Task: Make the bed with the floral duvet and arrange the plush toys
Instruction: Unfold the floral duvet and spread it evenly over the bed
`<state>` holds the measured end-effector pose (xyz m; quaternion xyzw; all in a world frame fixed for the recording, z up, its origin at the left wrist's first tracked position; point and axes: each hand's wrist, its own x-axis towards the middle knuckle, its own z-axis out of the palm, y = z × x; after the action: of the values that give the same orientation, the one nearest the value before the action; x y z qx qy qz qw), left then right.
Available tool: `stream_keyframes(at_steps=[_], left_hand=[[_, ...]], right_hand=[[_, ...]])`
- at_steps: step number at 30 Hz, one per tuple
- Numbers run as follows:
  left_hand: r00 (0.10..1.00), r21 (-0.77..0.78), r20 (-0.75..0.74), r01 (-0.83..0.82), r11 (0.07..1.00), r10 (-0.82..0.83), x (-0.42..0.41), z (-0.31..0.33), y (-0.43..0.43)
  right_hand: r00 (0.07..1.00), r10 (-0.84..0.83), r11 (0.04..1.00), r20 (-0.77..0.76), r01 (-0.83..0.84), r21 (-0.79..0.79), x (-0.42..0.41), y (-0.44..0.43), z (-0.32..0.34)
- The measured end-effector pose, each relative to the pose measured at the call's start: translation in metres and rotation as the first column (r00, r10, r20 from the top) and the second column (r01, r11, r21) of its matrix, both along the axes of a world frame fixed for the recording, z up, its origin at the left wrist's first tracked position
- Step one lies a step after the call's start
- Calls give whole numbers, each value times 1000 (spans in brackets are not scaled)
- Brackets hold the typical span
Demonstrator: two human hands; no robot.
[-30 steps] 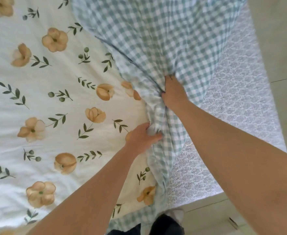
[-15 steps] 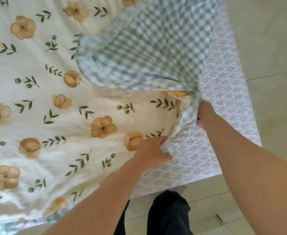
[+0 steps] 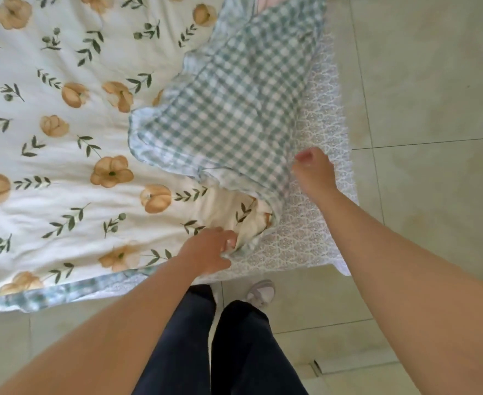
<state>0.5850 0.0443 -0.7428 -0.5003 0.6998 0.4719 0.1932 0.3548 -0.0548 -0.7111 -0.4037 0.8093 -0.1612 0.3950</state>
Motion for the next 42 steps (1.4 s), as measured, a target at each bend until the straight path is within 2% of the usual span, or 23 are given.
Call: stream_keyframes(at_steps=[3,5,7,9,11,13,14,16,18,19,21,23,24,25,27,30,32,33,36,38,40,42], left_hand=[[997,-92,16,-74,993,75,4,2,3],[995,-268,103,14,963,15,9,-3,7],[986,-408,159,109,906,-47,12,-8,12],[984,-474,169,127,871,-52,18,-14,15],[979,-461,195,137,877,-51,23,-15,15],[971,-440,235,141,887,-37,20,-14,14],[969,-429,249,121,895,-12,19,-13,12],[965,-442,262,99,892,23,16,-14,6],[967,-457,253,88,885,34,12,-15,-2],[968,-456,245,76,887,43,9,-15,-5],[968,-424,241,41,905,69,4,-13,-10],[960,-377,259,-4,926,109,0,-11,-16],[954,-356,273,-17,934,121,-2,-10,-19],[949,-348,286,-28,937,135,-4,-9,-21],[938,-366,301,-54,929,173,-4,-9,-21],[934,-415,299,-58,908,196,-13,-11,-9],[929,-423,336,4,906,153,-21,-16,4],[921,-417,366,32,909,135,-24,-16,10],[891,-407,435,67,911,129,-42,-17,24],[881,-450,451,88,889,142,-57,-16,28],[902,-510,409,100,854,138,-78,-15,32],[940,-580,323,104,808,110,-104,-14,32]], right_hand=[[941,329,919,-81,-339,-203,42,-26,14],[854,498,810,-149,-520,-273,69,-37,12],[785,594,727,-178,-618,-299,91,-43,7],[704,677,673,-215,-710,-207,112,-46,-5],[598,756,624,-264,-781,17,121,-45,-21],[549,791,600,-268,-783,166,117,-42,-31],[549,787,606,-281,-774,183,112,-42,-37],[606,721,671,-336,-732,118,98,-44,-45],[753,598,774,-275,-632,-49,82,-49,-49],[827,527,826,-198,-553,-108,74,-50,-45],[942,337,934,1,-334,-129,55,-54,-40],[981,78,996,179,-70,-50,34,-57,-36],[964,-98,995,248,97,18,20,-57,-36],[909,-283,959,305,265,100,5,-54,-34],[744,-549,836,382,498,233,-29,-37,-29],[519,-744,662,421,658,359,-88,15,-32],[321,-852,508,414,696,508,-117,57,-37],[277,-881,460,383,689,561,-128,75,-36],[234,-910,400,341,707,583,-160,109,-27],[182,-904,385,386,738,554,-184,108,-24],[135,-898,376,420,731,569,-197,93,-19],[165,-899,403,405,672,621,-202,77,-17]])
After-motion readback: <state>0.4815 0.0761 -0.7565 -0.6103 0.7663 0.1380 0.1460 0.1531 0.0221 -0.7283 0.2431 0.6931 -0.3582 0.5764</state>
